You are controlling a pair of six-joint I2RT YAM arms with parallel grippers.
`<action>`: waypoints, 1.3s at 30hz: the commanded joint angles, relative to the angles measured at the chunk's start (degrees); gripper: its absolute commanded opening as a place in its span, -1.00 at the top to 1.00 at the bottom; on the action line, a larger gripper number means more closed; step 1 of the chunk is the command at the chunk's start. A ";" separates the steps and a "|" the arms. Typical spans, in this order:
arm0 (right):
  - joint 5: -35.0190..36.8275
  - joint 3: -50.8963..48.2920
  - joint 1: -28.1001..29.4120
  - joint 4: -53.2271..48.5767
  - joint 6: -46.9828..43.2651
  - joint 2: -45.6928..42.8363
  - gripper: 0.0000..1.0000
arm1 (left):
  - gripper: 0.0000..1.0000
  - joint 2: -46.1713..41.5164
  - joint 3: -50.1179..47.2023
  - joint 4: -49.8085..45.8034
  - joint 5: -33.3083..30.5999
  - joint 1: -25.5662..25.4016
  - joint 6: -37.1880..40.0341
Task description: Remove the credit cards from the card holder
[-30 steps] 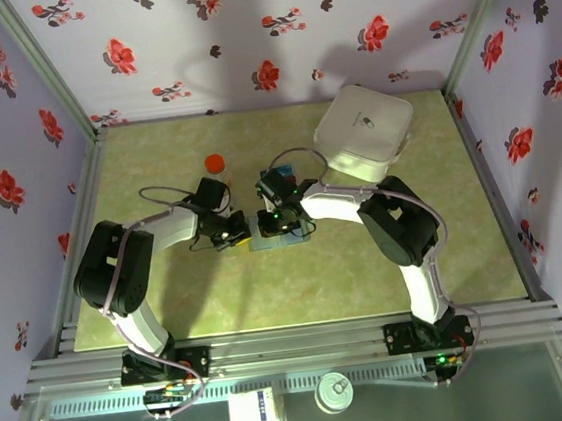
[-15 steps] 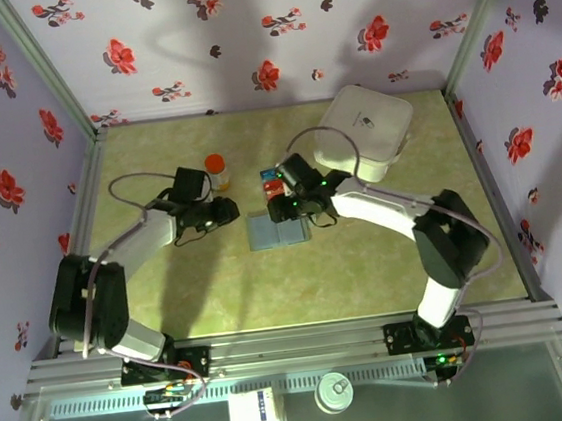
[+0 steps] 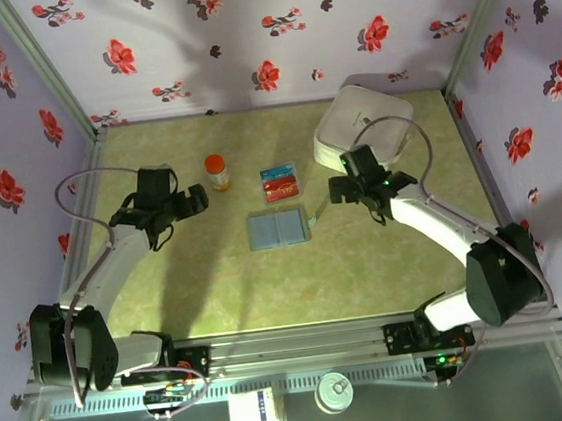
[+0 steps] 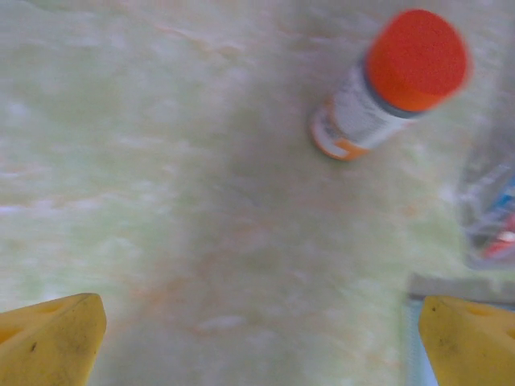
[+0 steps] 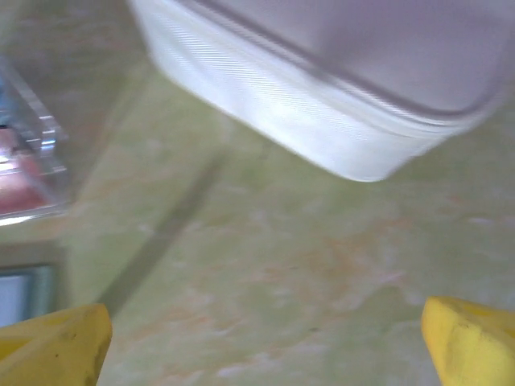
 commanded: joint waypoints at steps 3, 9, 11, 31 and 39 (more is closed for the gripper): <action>10.21 -10.79 -4.60 15.37 -8.20 -5.92 -0.99 | -0.99 -2.38 -5.62 4.46 -16.72 2.22 6.50; 9.81 -24.43 -10.46 36.16 -15.07 -7.80 -0.99 | -1.00 -1.63 -11.32 12.98 -21.69 4.81 14.67; 9.72 -26.16 -12.47 40.22 -15.17 -6.15 -0.99 | -1.00 -1.35 -14.10 18.46 -21.86 4.96 16.90; -7.53 -33.58 -23.09 76.61 -14.32 10.22 -0.99 | -0.99 9.97 -32.48 74.19 3.41 16.66 21.06; -8.05 -31.49 -24.68 71.88 -12.42 10.00 -0.99 | -0.99 14.97 -31.32 76.02 5.56 16.80 21.99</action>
